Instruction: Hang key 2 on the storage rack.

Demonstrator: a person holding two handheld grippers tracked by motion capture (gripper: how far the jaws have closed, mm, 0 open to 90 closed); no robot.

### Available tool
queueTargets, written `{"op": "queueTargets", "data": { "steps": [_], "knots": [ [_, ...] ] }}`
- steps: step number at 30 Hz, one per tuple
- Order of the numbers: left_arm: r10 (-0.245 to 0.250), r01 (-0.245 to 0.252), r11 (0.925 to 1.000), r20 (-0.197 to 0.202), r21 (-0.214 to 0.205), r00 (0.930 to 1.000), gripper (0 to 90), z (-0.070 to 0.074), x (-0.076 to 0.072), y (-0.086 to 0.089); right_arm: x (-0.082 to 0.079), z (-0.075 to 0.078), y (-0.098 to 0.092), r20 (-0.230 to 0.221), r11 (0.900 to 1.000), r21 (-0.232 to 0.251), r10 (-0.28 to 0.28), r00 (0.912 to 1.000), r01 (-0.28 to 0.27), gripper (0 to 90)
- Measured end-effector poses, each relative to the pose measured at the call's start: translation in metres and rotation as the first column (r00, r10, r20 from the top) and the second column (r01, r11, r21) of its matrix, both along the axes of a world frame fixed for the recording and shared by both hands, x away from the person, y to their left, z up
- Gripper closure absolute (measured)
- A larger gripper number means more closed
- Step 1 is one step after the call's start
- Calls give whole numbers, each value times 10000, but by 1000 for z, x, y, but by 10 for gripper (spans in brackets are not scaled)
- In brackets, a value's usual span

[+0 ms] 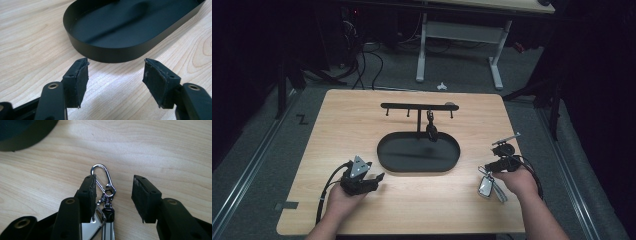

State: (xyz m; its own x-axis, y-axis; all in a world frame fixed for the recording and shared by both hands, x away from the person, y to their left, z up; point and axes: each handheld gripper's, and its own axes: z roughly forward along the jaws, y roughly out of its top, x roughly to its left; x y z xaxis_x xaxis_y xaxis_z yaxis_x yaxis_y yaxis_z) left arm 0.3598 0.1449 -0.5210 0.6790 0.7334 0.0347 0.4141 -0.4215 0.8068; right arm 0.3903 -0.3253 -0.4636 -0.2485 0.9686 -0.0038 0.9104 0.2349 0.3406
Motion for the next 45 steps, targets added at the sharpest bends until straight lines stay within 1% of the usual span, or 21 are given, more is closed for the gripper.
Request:
{"op": "queueTargets", "data": {
  "steps": [1, 3, 6, 8, 10, 11, 14, 16, 19, 24, 27, 29, 32, 33, 35, 38, 39, 40, 41, 43, 45],
  "knots": [
    [-19, 19, 10000, -10, 37, 10000, 372, 0, 0, 0, 1, -1, -1, -184, 10000, -55, -16, 9998, 15, 561],
    [18, -18, 10000, -1, -18, 10000, 371, 1, -1, 0, 4, -3, -4, -330, 10000, -15, -17, 9995, 16, 561],
    [64, -65, 10000, 64, 40, 10000, 371, 3, -5, 2, 8, -5, -7, -618, 9998, 186, -94, 9980, 106, 563],
    [84, -86, 9999, 165, 95, 9998, 371, 4, -7, 3, 10, -6, -9, -643, 9994, 289, -193, 9977, 212, 564],
    [116, -118, 9999, 178, 97, 9998, 372, 5, -7, 4, 11, -6, -10, -652, 9994, 245, -215, 9976, 232, 568],
    [190, -190, 9998, 130, -12, 9997, 371, 4, -7, 4, 11, -6, -10, -594, 9994, 294, -184, 9981, 202, 572],
    [209, -209, 9998, 37, 3, 9998, 372, 2, -7, 5, 11, -8, -8, -715, 9994, 341, -73, 9974, 97, 581],
    [209, -209, 9998, 16, 5, 9998, 371, 2, -7, 5, 11, -12, -5, -911, 9997, 217, 81, 9958, -61, 581],
    [230, -230, 9997, 41, -8, 9997, 371, 2, -7, 5, 14, -16, -1, -950, 9998, 113, 173, 9953, -163, 581],
    [182, -182, 9998, 13, 20, 9998, 371, 2, -6, 4, 19, -25, 3, -1375, 9995, -170, 238, 9902, -263, 587],
    [123, -124, 9999, 26, 103, 9999, 371, 1, -6, 4, 19, -26, 4, -1294, 9994, -235, 232, 9913, -264, 594],
    [99, -99, 9999, -2, 59, 10000, 371, 1, -5, 3, 19, -25, 5, -1298, 9983, -469, 292, 9911, -355, 620],
    [68, -68, 9999, 48, 86, 10000, 371, 2, -6, 3, 17, -25, 8, -1316, 9974, -513, 425, 9904, -496, 722],
    [83, -83, 9999, 43, 69, 10000, 372, 2, -5, 3, 17, -25, 9, -1287, 9965, -603, 505, 9904, -587, 730],
    [98, -98, 9999, 22, 53, 9999, 371, 1, -5, 3, 16, -25, 11, -1266, 9969, -521, 525, 9906, -595, 740],
    [35, -35, 9999, 33, 121, 10000, 371, 1, -6, 2, 15, -24, 14, -1258, 9943, -769, 635, 9900, -735, 756],
    [22, -23, 9999, 27, 135, 10000, 371, 1, -6, 2, 14, -23, 14, -1173, 9948, -698, 657, 9909, -743, 764],
    [26, -27, 9999, 27, 136, 10000, 372, 1, -6, 1, 14, -22, 14, -1136, 9947, -695, 677, 9912, -759, 816],
    [20, -20, 9999, -1, 139, 10000, 371, 0, -5, 1, 14, -19, 13, -1044, 9958, -587, 635, 9925, -698, 833],
    [15, -15, 9999, -13, 166, 10000, 371, 0, -5, 1, 13, -18, 13, -1088, 9938, -788, 698, 9916, -786, 835],
    [27, -27, 9999, 2, 156, 10000, 371, 0, -5, 1, 12, -18, 14, -1067, 9940, -706, 752, 9914, -830, 836]
  ]
}}
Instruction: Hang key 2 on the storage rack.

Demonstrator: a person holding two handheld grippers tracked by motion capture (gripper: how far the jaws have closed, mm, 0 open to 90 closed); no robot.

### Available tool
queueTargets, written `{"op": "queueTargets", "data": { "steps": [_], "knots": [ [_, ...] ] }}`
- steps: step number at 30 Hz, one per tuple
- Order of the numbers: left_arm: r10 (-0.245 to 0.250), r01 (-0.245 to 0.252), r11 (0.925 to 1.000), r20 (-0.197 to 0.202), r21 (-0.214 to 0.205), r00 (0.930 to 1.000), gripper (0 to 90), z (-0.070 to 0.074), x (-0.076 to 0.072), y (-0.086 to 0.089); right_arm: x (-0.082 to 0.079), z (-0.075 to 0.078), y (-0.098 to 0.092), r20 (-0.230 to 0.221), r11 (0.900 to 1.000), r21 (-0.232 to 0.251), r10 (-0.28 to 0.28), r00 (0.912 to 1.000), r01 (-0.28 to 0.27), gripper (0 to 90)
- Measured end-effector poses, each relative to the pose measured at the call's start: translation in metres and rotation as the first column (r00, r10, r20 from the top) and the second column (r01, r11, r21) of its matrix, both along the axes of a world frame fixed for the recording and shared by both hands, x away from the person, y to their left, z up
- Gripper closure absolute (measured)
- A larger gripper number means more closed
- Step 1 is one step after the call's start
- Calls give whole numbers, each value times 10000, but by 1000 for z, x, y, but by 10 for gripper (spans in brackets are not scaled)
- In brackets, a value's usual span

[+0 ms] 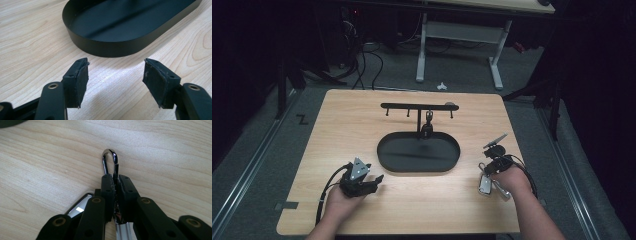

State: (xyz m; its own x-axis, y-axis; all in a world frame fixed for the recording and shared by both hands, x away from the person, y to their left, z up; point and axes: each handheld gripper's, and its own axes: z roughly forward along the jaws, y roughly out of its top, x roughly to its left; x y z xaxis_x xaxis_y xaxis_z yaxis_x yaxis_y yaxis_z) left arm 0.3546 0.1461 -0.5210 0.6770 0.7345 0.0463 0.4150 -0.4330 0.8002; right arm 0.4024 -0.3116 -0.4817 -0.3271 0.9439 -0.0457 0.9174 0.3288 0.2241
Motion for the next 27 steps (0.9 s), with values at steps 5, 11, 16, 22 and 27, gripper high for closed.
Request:
{"op": "queueTargets", "data": {
  "steps": [5, 11, 16, 22, 27],
  "knots": [
    [-23, 23, 10000, 1, 0, 10000, 371, 0, 0, -1, -3, 0, 6, 93, 9995, -179, 247, 9997, -245, 836],
    [-34, 33, 10000, -33, -7, 10000, 371, -1, -1, -1, -7, 3, 15, 281, 9986, -193, 507, 9983, -502, 837],
    [-65, 65, 10000, -25, 4, 10000, 371, 0, -1, -1, -8, 4, 18, 550, 9983, -343, 482, 9973, -464, 837],
    [-58, 58, 10000, -24, 34, 10000, 370, -1, 0, 0, -2, 3, 10, 1037, 9976, -673, -74, 9946, 144, 836],
    [-85, 86, 9999, -64, 57, 9999, 370, -1, 0, -1, 1, 4, 6, 1140, 9964, -751, -300, 9930, 387, 833]
  ]
}}
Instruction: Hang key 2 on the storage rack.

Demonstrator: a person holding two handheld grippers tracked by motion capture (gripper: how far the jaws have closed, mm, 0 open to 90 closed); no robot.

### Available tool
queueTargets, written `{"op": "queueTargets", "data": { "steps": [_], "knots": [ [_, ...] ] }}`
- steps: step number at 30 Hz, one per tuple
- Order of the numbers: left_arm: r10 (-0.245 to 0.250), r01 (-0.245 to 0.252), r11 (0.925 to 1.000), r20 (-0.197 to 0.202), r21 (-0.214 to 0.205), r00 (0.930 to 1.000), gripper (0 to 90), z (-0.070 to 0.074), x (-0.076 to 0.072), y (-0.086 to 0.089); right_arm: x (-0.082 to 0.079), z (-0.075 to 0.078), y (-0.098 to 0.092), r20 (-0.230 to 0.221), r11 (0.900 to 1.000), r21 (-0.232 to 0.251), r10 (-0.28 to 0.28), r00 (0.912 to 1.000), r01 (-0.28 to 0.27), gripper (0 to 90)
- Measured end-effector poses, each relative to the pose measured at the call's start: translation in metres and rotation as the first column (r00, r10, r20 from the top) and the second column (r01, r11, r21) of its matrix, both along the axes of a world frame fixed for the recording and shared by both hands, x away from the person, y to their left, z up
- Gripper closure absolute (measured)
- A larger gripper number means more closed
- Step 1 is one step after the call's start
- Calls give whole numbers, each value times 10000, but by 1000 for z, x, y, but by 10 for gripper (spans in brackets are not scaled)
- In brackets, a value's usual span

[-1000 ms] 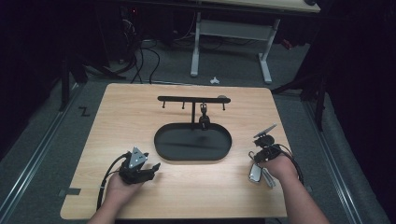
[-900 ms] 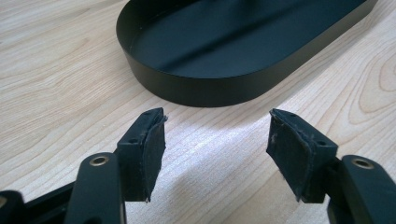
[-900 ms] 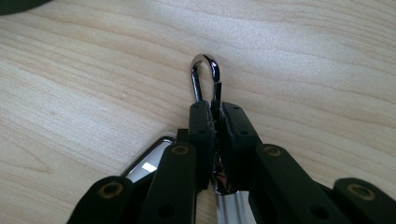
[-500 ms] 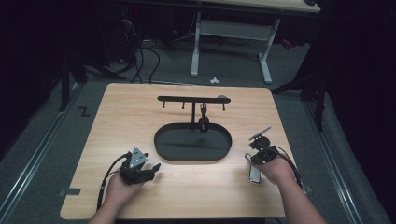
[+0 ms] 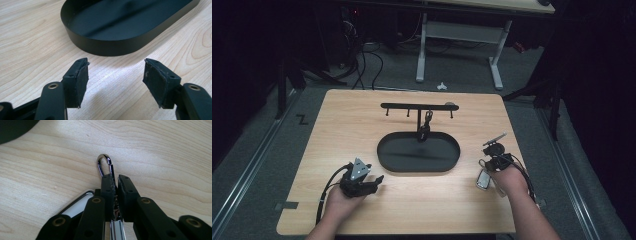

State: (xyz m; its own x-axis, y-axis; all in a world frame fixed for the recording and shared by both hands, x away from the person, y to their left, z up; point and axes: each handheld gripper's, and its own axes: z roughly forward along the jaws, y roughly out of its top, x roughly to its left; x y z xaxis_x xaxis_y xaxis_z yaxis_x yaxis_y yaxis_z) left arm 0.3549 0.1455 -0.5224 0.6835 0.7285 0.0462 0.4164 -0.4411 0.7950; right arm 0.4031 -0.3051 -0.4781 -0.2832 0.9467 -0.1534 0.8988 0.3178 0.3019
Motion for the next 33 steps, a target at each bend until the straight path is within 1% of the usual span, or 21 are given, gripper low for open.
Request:
{"op": "queueTargets", "data": {
  "steps": [2, 5, 6, 9, 10, 11, 15, 17, 18, 19, 22, 24, 27, 28, 30, 31, 32, 33],
  "knots": [
    [5, -5, 10000, -13, -12, 10000, 370, 0, 0, 0, -2, 1, 2, 82, 9999, 61, 108, 9999, -109, 828],
    [-29, 29, 10000, -32, -12, 10000, 370, 0, 0, 0, -5, 2, 7, -15, 9991, 205, 359, 9994, -359, 804],
    [-48, 48, 10000, -47, 10, 10000, 370, 0, 0, -1, -6, 2, 8, 40, 9987, 234, 441, 9990, -442, 803],
    [-99, 99, 9999, -51, 69, 9999, 370, -1, 0, -2, -11, 3, 12, 33, 9975, 289, 642, 9979, -643, 791],
    [-113, 114, 9999, -60, 88, 9999, 370, -1, 0, -3, -12, 3, 12, 50, 9973, 241, 695, 9976, -696, 782],
    [-137, 138, 9998, -70, 118, 9999, 369, -1, 0, -3, -12, 3, 12, 86, 9971, 255, 708, 9975, -710, 763],
    [-163, 164, 9997, -82, 156, 9998, 370, -2, 0, -4, -6, 3, 7, 129, 9984, 430, 359, 9993, -365, 660],
    [-154, 155, 9998, -84, 160, 9998, 369, -2, 0, -4, 0, 1, 4, -1, 9973, 707, 184, 9998, -183, 644],
    [-140, 141, 9998, -86, 169, 9999, 369, -2, 0, -3, 3, -1, 3, -124, 9958, 913, 94, 9999, -82, 644],
    [-119, 120, 9998, -93, 175, 9999, 369, -2, 1, -3, 6, -3, 1, -337, 9939, 1104, 39, 9994, -1, 648],
    [-114, 115, 9998, -77, 164, 9999, 369, -2, 0, -2, 16, -6, -4, -811, 9933, 1145, -56, 9967, 149, 652],
    [-124, 125, 9998, -88, 171, 9999, 369, -2, 0, -2, 19, -8, -6, -1027, 9935, 1111, -122, 9946, 237, 647],
    [-133, 135, 9997, -95, 186, 9999, 369, -2, 1, -2, 21, -12, -6, -1102, 9930, 1161, -88, 9939, 217, 643],
    [-131, 132, 9997, -104, 181, 9999, 369, -2, 1, -2, 22, -11, -5, -1146, 9936, 1104, -109, 9934, 237, 653],
    [-131, 133, 9997, -108, 186, 9999, 369, -3, 1, -2, 23, -11, -4, -1199, 9941, 1084, 59, 9928, 72, 693],
    [-128, 130, 9998, -107, 182, 9999, 369, -2, 1, -2, 23, -11, -3, -1263, 9949, 1008, 50, 9920, 78, 714],
    [-128, 129, 9998, -111, 163, 9999, 370, -2, 1, -2, 23, -11, -2, -1255, 9945, 1045, 116, 9920, 16, 718],
    [-127, 129, 9998, -113, 153, 9999, 370, -2, 1, -2, 23, -11, 0, -1354, 9956, 937, 146, 9907, -19, 724]
  ]
}}
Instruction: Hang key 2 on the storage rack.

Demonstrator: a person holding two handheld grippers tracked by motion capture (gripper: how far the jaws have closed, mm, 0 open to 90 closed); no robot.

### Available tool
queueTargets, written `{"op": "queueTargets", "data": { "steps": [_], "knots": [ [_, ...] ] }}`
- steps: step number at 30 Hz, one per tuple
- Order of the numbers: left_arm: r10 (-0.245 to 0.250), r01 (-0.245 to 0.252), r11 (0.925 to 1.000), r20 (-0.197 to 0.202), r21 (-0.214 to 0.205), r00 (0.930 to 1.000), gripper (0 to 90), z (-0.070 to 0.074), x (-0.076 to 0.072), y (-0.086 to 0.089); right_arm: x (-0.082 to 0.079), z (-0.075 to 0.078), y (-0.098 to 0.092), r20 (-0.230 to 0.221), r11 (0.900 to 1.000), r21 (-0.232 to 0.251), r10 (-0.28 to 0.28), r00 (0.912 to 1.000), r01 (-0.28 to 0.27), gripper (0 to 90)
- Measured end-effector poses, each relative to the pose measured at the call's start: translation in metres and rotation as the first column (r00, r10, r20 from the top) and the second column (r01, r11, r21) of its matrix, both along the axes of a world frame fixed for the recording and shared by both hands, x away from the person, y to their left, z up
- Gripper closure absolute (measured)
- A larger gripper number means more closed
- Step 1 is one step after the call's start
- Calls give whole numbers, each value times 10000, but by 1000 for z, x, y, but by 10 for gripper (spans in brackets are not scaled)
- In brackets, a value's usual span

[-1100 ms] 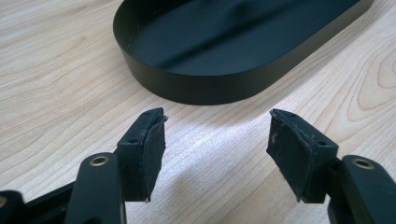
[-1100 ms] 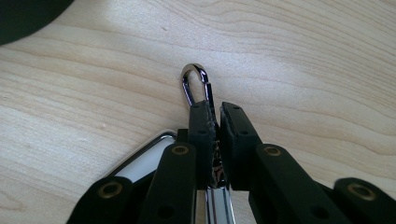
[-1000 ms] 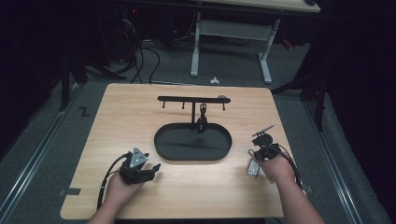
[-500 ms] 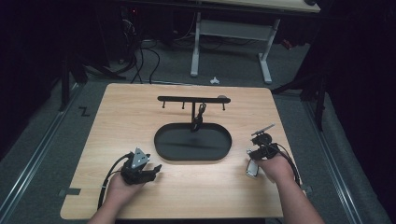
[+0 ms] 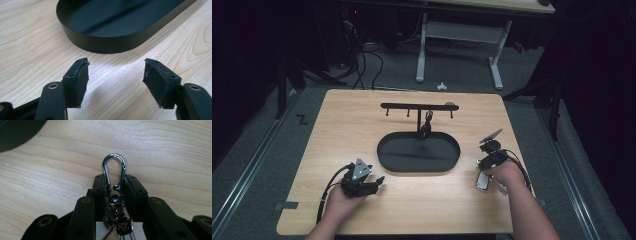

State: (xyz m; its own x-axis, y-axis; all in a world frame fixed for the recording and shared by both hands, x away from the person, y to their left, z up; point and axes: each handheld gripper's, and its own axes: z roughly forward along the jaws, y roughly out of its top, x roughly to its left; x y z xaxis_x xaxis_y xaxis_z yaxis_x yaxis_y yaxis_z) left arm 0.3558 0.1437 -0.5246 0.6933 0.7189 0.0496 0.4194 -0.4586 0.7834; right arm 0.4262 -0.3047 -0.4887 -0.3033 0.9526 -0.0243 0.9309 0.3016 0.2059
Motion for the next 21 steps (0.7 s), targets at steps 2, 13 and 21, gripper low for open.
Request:
{"op": "queueTargets", "data": {
  "steps": [2, 13, 21],
  "knots": [
    [-4, 4, 10000, -17, -21, 10000, 370, 0, 0, 0, -1, 0, 3, -50, 9999, -8, 117, 9999, -117, 745],
    [-23, 23, 10000, -28, -23, 10000, 369, 0, 1, 0, -13, 1, 17, 571, 9925, -816, 953, 9938, -905, 841],
    [-41, 41, 10000, -25, -16, 10000, 369, 0, 0, -1, -13, 1, 18, 523, 9948, -441, 946, 9941, -924, 829]
  ]
}}
